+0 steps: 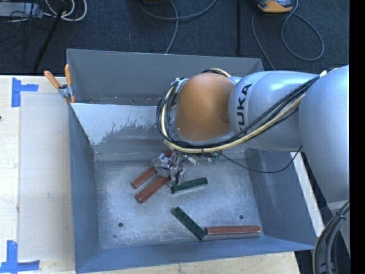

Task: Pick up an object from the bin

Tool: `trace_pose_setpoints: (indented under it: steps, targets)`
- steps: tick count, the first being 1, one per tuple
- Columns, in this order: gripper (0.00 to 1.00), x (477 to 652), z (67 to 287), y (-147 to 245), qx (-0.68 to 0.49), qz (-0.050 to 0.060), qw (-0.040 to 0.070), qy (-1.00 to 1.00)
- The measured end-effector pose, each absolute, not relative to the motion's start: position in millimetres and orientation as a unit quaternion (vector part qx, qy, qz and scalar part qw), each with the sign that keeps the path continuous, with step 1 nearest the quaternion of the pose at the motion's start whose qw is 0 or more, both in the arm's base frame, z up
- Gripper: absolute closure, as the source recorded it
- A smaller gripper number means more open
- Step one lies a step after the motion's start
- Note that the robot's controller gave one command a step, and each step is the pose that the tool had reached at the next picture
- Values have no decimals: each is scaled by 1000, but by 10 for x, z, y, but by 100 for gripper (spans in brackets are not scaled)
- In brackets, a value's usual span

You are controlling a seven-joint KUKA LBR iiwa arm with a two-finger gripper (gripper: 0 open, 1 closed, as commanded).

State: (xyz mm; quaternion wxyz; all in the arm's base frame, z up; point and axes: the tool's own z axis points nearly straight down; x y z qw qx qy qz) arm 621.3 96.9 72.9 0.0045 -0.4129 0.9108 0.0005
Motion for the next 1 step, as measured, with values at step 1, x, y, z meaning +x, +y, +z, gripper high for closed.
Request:
trace_pose_setpoints:
  steps: [1]
  targets:
    - [100, 6062, 2061, 930, -429, -1, 5, 903]
